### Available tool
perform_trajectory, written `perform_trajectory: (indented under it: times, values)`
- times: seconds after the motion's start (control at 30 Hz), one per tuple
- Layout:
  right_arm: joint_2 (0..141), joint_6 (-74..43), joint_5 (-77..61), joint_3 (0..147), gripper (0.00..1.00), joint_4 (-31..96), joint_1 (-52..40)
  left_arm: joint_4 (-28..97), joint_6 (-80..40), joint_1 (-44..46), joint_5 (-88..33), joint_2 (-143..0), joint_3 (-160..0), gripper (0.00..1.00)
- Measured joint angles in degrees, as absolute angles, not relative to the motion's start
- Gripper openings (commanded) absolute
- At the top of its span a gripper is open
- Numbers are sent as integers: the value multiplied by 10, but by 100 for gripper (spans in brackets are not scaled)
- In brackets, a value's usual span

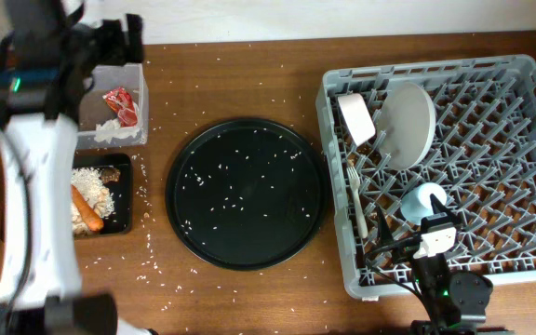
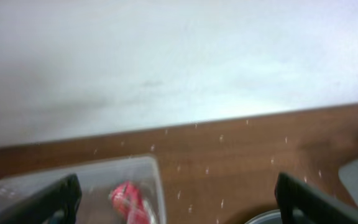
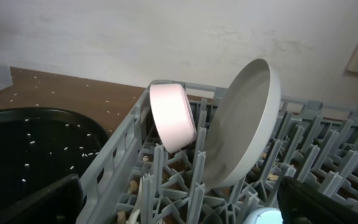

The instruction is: Sort waste into correct bins and load items into the dishwasher rack

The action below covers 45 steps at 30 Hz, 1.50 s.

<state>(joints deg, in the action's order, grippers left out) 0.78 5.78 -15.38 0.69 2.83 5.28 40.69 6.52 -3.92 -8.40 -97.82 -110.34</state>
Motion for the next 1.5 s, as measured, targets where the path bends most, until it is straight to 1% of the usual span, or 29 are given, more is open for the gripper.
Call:
perform_trajectory:
  times: [0.07, 0.13, 0.17, 0.23, 0.27, 0.3, 0.33, 0.43, 0.53, 0.7, 0.87, 1.5]
  values:
    - [7, 58, -154, 7, 99, 28, 53, 282, 74, -66, -88, -852, -912, 99]
    - [6, 58, -154, 7, 98, 29, 53, 194, 76, -77, -90, -772, -763, 99]
    - [6, 58, -154, 7, 98, 29, 53, 159, 77, -83, -91, -712, -660, 99]
    - [6, 58, -154, 7, 98, 28, 53, 90, 78, -90, -91, -623, -528, 99]
    - [6, 57, -154, 7, 98, 28, 53, 62, 80, -93, -88, -541, -433, 99]
    - [5, 58, -154, 7, 98, 28, 53, 62, 80, -93, -86, -525, -416, 99]
    - [6, 58, -154, 7, 98, 29, 53, 8, 82, -94, -83, -438, -324, 99]
    - [6, 58, -154, 7, 98, 28, 53, -14, 95, -95, -75, -297, -193, 99]
    - [6, 58, -154, 7, 99, 29, 53, -18, 99, -95, -61, -176, -112, 99]
    - [6, 58, -154, 7, 98, 29, 53, -27, 101, -95, -44, -81, -31, 99]
    - [6, 58, -154, 7, 98, 28, 53, 43, 101, -95, -24, -11, -8, 99]
    - [6, 58, -154, 7, 98, 28, 53, 44, 101, -95, -19, -9, -8, 99]
